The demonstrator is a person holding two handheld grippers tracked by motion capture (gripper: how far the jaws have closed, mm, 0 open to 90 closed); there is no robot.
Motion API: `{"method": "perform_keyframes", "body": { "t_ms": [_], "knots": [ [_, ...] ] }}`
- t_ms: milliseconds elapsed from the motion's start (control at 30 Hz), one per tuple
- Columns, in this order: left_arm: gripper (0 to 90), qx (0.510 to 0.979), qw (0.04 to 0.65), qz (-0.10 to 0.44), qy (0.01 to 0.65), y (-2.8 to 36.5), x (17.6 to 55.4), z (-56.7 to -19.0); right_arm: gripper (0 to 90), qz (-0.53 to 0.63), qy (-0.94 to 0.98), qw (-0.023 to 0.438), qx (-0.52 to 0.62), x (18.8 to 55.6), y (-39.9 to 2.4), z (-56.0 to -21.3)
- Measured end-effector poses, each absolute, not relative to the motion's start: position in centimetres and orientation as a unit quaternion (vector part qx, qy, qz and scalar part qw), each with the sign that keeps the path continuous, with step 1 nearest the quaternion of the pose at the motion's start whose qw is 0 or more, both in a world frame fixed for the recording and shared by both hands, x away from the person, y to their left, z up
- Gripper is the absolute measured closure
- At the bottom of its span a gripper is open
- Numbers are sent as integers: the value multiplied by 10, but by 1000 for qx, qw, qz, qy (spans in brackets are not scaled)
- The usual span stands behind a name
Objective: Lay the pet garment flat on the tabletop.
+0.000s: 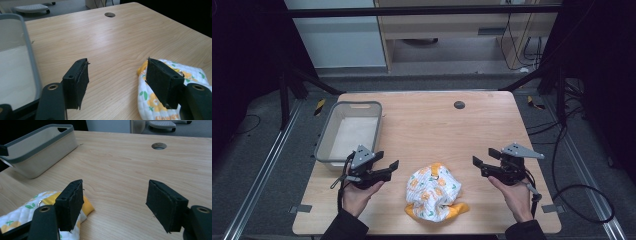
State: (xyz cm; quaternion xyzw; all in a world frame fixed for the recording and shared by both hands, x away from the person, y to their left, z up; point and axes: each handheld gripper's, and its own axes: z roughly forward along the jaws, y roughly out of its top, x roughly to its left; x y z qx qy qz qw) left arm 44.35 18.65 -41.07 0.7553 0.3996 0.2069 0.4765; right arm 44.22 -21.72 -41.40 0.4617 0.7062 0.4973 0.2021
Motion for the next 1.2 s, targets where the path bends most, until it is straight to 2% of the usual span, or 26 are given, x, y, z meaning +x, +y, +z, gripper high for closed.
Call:
{"method": "perform_keyframes", "body": {
  "t_ms": [767, 1200],
  "knots": [
    [348, 807, 424, 151, 382, 143, 459, -446, 373, 455, 773, 140, 418, 445, -167, -448],
    [372, 830, 390, 119, 380, 136, 462, -471, 445, 432, 799, 98, 407, 444, -152, -467]
  ]
}}
